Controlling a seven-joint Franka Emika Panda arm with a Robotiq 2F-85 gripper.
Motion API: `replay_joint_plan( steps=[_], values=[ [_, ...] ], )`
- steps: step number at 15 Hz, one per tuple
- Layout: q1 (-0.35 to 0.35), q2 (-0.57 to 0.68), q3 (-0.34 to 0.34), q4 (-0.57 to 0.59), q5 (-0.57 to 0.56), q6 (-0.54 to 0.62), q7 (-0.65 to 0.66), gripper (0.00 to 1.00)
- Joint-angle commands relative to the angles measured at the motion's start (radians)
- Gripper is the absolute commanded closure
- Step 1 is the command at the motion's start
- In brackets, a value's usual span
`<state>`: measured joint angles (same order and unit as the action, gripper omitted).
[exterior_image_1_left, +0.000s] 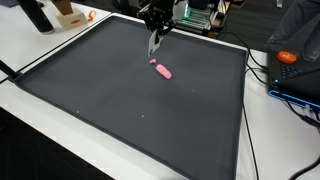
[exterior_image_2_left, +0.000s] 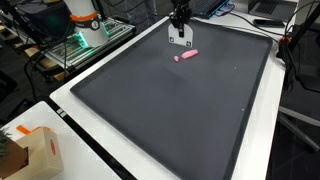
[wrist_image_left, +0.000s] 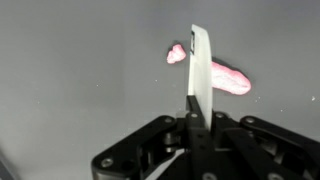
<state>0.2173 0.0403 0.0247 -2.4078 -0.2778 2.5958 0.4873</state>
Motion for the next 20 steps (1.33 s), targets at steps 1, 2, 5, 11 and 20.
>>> replay_joint_plan(
  steps=[1,2,5,11,20],
  values=[
    [-0.031,-0.015,0.036,0.001,0.000,-0.014,0.005,0.96],
    [-0.033,-0.026,0.042,0.001,0.001,-0.022,0.008,0.96],
    [-0.035,-0.034,0.045,0.001,0.002,-0.030,0.009,0.96],
    [-0.034,-0.037,0.049,0.015,-0.009,-0.050,0.019,0.99],
    [0.011,0.099,0.135,0.336,-0.049,-0.422,0.116,0.99]
  ],
)
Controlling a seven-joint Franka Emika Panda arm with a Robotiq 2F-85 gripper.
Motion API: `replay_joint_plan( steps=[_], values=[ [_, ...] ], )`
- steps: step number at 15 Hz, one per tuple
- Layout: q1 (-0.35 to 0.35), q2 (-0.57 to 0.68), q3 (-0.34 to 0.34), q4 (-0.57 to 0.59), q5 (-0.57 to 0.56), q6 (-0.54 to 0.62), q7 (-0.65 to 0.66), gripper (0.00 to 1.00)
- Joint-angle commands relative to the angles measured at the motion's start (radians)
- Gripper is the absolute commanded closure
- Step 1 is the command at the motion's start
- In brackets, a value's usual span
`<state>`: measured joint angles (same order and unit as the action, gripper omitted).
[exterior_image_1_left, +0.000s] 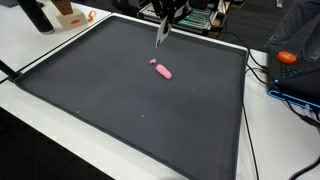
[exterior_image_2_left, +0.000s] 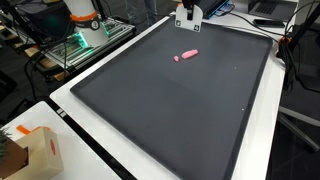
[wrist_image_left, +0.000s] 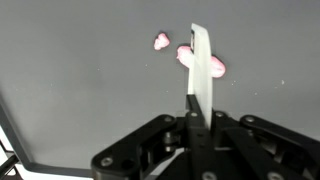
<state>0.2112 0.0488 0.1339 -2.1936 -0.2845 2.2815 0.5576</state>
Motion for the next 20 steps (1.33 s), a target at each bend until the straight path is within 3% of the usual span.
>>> replay_joint_plan(
  steps=[1,12,20],
  values=[
    [0.028,0.118,0.031,0.160,-0.052,-0.146,0.056,0.99],
    [0.200,0.468,-0.003,0.553,-0.135,-0.423,0.201,0.99],
    [0.227,0.601,-0.036,0.727,-0.091,-0.466,0.178,0.99]
  ],
)
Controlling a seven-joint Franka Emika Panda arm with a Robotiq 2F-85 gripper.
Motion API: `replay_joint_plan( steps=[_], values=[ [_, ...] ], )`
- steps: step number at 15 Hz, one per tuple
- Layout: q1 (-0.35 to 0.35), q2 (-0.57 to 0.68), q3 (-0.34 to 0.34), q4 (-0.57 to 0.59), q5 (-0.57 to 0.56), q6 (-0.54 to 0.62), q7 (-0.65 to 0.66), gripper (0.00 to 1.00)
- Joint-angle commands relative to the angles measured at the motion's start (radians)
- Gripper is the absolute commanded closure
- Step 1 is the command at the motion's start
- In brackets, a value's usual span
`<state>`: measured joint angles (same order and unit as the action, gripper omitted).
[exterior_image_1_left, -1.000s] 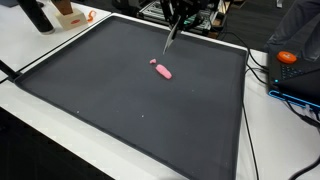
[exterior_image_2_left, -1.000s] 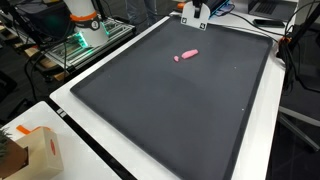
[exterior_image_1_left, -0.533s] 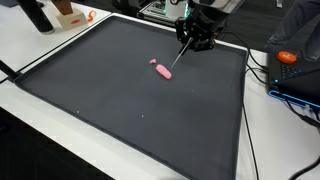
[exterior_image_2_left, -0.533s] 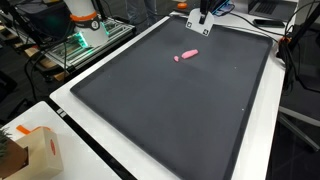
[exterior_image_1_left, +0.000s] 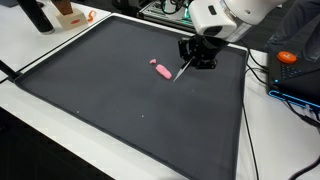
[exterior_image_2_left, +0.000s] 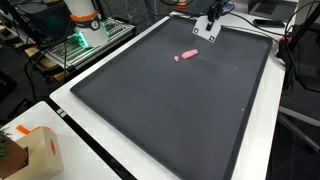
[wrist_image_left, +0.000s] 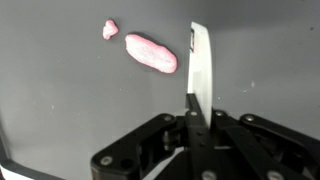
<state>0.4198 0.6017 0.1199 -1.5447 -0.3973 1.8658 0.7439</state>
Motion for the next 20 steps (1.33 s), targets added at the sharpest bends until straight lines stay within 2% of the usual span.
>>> replay_joint_plan(
  steps=[1,6,14,20],
  values=[
    [0.017,0.056,-0.026,0.090,0.026,-0.055,-0.007,0.99],
    [0.000,0.068,-0.034,0.126,0.074,-0.060,-0.009,0.99],
    [-0.061,0.058,-0.042,0.130,0.223,-0.059,-0.028,0.99],
    [-0.121,0.060,-0.052,0.137,0.310,-0.127,-0.064,0.99]
  ],
)
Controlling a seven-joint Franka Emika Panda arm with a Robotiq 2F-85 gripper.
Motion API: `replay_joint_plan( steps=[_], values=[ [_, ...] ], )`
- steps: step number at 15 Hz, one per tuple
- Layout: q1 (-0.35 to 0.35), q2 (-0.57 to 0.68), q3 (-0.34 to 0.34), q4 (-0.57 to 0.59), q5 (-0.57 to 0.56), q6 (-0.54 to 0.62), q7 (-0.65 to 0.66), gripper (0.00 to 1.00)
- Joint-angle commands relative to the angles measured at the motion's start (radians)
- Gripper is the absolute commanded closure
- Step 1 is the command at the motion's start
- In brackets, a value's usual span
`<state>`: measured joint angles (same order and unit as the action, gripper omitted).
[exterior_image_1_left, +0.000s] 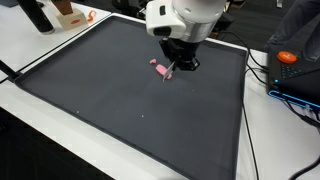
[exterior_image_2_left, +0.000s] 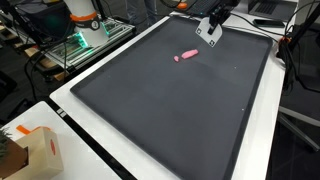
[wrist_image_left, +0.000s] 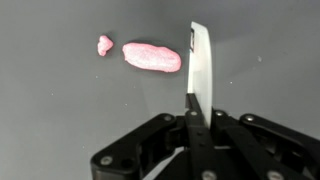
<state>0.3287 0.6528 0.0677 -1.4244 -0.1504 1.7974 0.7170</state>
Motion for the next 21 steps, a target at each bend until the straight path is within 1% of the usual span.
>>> replay_joint_plan(
  steps=[1,4,6,12,15,21],
  values=[
    [-0.039,0.009,-0.001,0.016,0.077,-0.074,-0.046,0.99],
    [-0.073,0.005,-0.008,0.006,0.120,-0.110,-0.074,0.99],
    [-0.100,-0.002,-0.012,-0.009,0.154,-0.108,-0.092,0.99],
    [-0.185,-0.046,-0.035,-0.111,0.266,-0.050,-0.141,0.99],
    [-0.226,-0.089,-0.048,-0.196,0.326,0.019,-0.165,0.99],
    [-0.276,-0.212,-0.067,-0.400,0.425,0.184,-0.220,0.99]
  ],
)
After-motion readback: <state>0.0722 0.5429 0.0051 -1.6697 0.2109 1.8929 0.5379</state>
